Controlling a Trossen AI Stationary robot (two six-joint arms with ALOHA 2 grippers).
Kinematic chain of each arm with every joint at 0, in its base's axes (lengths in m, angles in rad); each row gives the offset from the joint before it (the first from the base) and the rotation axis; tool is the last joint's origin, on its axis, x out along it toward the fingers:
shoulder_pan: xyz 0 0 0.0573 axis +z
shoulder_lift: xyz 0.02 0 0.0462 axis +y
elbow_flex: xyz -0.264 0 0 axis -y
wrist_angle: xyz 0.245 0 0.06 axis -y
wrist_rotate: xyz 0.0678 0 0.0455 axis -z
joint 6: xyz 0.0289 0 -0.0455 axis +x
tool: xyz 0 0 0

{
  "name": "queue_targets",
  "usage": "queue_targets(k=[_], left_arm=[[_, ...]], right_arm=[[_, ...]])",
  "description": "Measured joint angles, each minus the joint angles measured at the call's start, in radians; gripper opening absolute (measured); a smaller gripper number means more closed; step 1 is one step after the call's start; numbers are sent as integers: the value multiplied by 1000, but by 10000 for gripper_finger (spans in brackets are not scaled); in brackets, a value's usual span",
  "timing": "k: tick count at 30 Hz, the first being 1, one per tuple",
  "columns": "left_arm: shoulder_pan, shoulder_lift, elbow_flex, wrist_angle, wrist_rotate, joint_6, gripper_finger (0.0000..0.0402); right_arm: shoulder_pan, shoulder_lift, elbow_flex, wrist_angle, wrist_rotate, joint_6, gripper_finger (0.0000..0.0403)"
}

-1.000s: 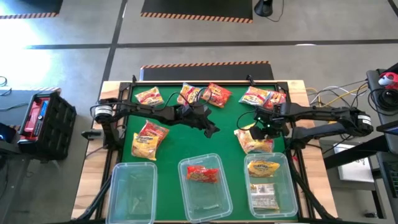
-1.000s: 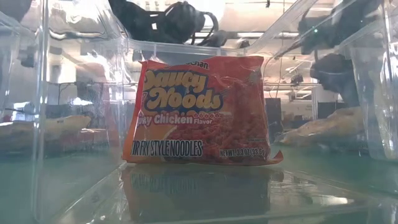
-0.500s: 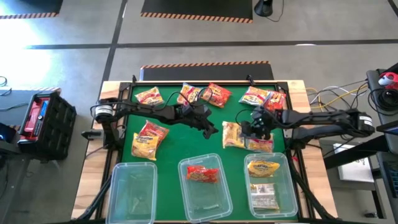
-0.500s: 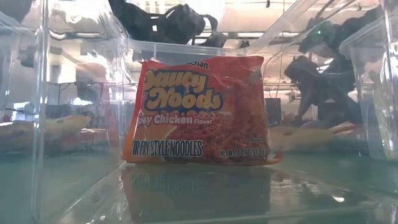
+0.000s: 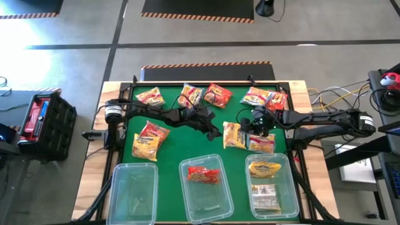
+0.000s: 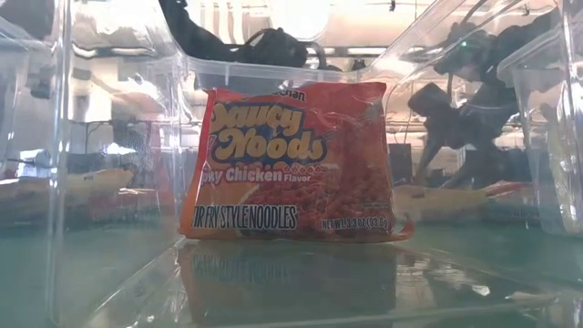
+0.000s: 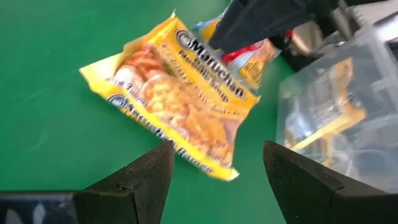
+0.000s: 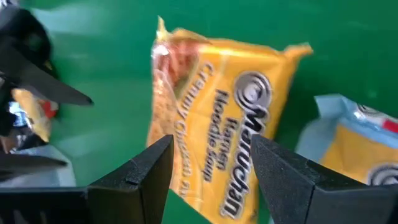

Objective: Sort Maruchan noodles
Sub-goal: Put the yellow noodle pack into the right transparent bin

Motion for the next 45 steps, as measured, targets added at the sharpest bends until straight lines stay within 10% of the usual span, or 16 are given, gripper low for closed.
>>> queue_targets(k=[20,36,45], left_arm=[[21,16,0,26,1,-23,231],[22,16,0,-131,82,-38,231],[28,1,0,-172,128,11,231]], right_arm=[[0,349,34,476,9,-42,203],[-57,449,230,249,-108,-302,203],[-14,440,303,244,-346,-411,203]])
